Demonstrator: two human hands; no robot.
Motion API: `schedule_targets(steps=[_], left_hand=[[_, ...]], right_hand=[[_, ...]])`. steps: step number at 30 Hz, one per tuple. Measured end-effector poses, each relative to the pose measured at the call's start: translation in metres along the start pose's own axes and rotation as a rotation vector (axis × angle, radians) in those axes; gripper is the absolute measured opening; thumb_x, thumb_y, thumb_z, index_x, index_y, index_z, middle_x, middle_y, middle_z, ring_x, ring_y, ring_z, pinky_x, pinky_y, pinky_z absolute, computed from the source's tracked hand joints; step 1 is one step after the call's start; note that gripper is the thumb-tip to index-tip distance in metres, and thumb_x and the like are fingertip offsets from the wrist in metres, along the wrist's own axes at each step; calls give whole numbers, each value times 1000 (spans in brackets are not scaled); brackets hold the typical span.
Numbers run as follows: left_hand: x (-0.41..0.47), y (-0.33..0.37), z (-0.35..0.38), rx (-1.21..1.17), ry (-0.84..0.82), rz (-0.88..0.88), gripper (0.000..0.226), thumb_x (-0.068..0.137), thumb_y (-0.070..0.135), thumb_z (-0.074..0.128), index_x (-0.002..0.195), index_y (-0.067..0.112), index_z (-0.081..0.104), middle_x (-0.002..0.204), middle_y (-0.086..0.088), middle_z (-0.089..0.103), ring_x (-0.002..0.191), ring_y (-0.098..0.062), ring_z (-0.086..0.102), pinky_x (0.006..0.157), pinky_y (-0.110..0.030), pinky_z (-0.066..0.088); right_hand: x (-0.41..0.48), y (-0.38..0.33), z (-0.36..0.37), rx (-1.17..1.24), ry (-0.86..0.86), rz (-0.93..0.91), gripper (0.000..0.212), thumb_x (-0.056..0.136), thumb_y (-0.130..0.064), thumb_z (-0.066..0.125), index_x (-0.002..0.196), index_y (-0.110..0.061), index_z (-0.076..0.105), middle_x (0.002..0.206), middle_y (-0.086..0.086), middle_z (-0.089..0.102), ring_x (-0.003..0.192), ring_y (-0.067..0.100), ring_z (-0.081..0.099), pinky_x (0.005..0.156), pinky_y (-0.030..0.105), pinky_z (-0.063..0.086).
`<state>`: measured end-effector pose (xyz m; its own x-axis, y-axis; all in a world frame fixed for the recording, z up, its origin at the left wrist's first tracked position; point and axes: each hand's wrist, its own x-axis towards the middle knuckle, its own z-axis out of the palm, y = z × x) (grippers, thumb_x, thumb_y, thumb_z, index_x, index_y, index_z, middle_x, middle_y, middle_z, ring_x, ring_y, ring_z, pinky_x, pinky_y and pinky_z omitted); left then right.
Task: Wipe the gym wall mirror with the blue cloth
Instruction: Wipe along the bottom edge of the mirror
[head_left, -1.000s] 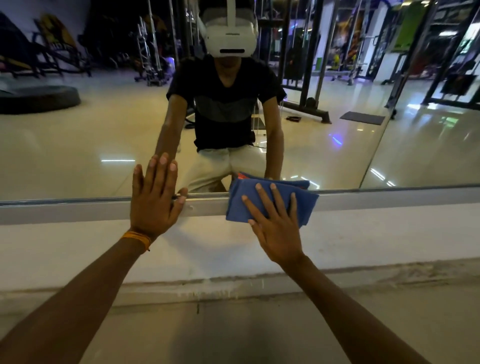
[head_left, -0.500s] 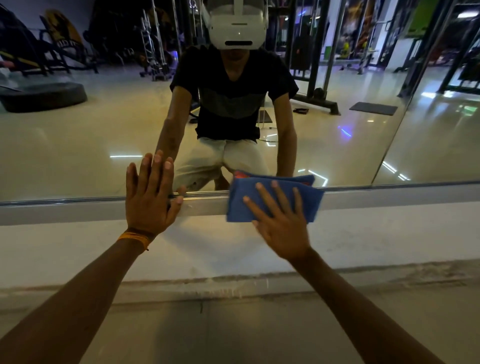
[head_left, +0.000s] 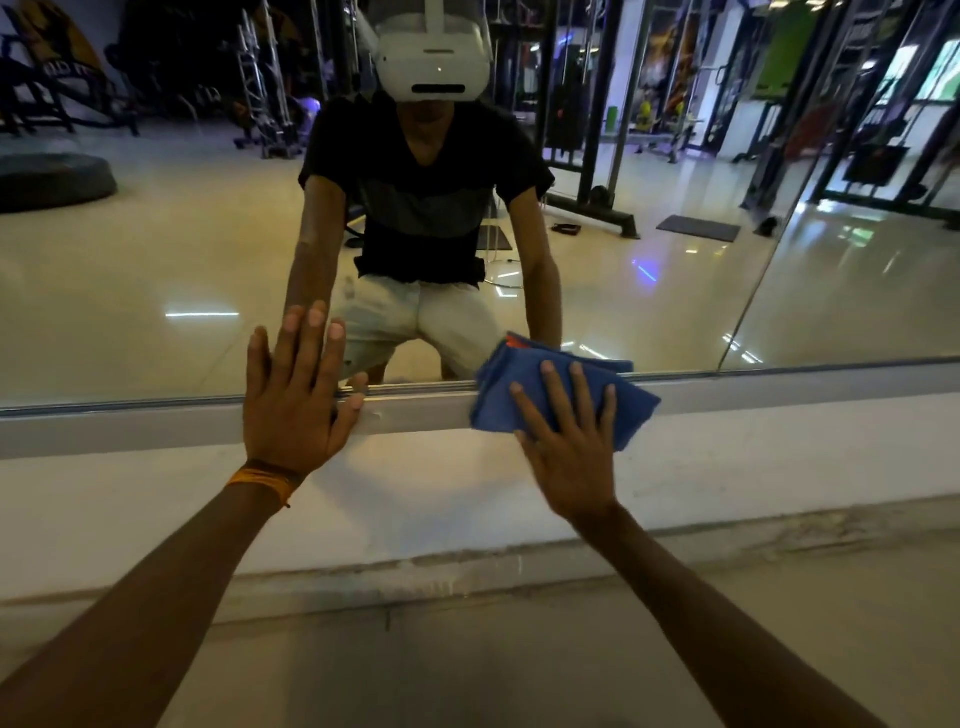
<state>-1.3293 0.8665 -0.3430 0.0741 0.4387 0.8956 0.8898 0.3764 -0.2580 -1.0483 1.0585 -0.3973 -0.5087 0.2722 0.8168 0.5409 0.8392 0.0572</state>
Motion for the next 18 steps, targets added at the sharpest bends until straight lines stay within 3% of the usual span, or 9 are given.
schedule_targets(steps=[4, 7, 8, 10, 13, 15, 18], left_hand=[[0, -1, 2, 4, -8, -1, 75, 104, 48, 33, 164, 9, 11, 172, -11, 1, 159, -31, 2, 127, -56, 6], [-1, 0, 2, 16, -11, -4, 76, 104, 49, 34, 164, 9, 11, 172, -11, 1, 159, -31, 2, 127, -56, 6], [-2, 0, 2, 14, -13, -8, 76, 104, 49, 35, 164, 9, 12, 172, -12, 1, 159, -32, 2, 127, -56, 6], [-2, 1, 0, 3, -19, -11, 76, 104, 50, 35, 164, 9, 11, 172, -12, 1, 159, -32, 3, 127, -56, 5], [2, 1, -4, -15, -47, -9, 76, 106, 50, 33, 164, 9, 10, 172, -11, -2, 159, -32, 1, 127, -54, 1], [2, 1, -7, -12, -61, -6, 76, 106, 50, 34, 164, 8, 9, 172, -12, -3, 159, -32, 0, 127, -54, 1], [0, 1, -6, -7, -60, -7, 77, 105, 49, 38, 164, 8, 13, 172, -13, 0, 159, -33, 2, 127, -55, 3]], right_hand=[[-7, 46, -16, 120, 66, 363, 60, 109, -43, 32, 164, -28, 12, 172, 10, 5, 158, 37, 4, 121, 71, 8], [7, 0, -13, 226, 131, 608, 61, 109, -42, 33, 164, -26, 11, 172, 13, 4, 158, 37, -1, 120, 71, 10], [10, -26, -9, 239, 116, 596, 61, 109, -42, 33, 164, -26, 11, 172, 13, 3, 158, 38, -2, 121, 71, 8], [9, -72, 0, 221, 48, 397, 58, 110, -44, 31, 163, -28, 13, 172, 13, 5, 157, 40, 1, 123, 67, 3], [0, -66, 5, 159, 18, 216, 55, 111, -41, 34, 162, -29, 20, 172, 8, 4, 158, 39, 4, 123, 68, 4], [-6, -25, -3, 170, 52, 337, 57, 109, -34, 39, 162, -28, 20, 173, 6, 0, 158, 37, 0, 121, 72, 8], [-2, 33, -24, 255, 126, 640, 58, 109, -42, 33, 164, -28, 18, 172, 6, 2, 158, 35, -2, 119, 72, 11]])
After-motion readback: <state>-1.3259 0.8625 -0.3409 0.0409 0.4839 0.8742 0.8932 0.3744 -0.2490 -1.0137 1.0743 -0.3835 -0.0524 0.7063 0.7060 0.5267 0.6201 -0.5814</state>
